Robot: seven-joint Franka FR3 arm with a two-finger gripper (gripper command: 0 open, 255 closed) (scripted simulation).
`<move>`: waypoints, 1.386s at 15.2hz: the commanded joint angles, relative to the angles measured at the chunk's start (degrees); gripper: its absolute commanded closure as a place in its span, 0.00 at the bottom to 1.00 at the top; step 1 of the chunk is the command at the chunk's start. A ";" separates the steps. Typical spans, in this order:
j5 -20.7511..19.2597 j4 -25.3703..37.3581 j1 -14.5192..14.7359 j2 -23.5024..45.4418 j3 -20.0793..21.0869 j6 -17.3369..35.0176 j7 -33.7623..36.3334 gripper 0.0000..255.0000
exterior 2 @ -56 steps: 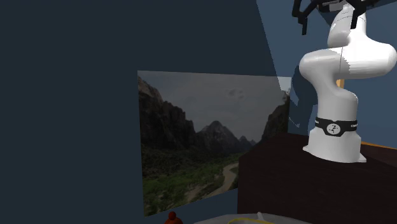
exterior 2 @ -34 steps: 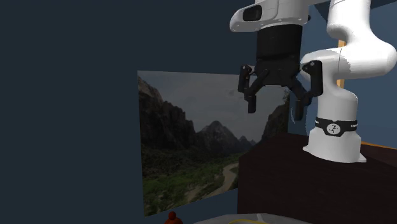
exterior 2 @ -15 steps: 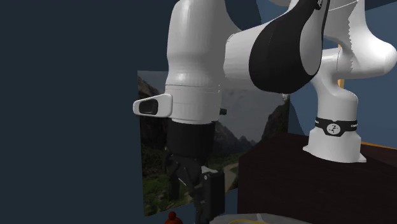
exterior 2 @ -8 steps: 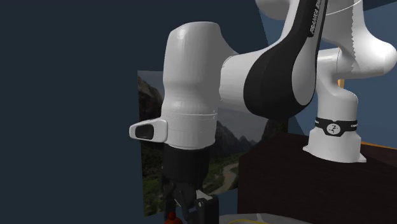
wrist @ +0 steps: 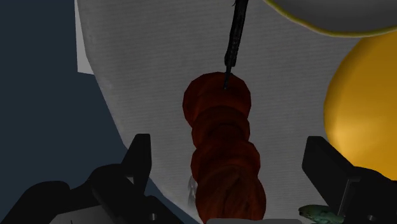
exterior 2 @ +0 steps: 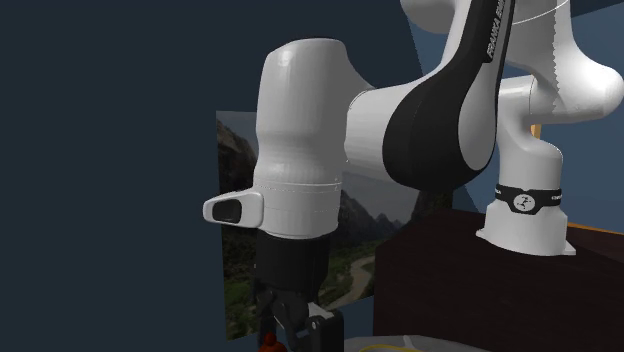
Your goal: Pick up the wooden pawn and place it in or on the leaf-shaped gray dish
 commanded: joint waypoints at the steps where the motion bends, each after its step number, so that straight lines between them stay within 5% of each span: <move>1: 0.00 0.00 0.00 0.00 0.00 0.00 0.00 1.00; 21: -0.78 -1.35 0.60 -6.99 -0.78 -5.64 0.42 1.00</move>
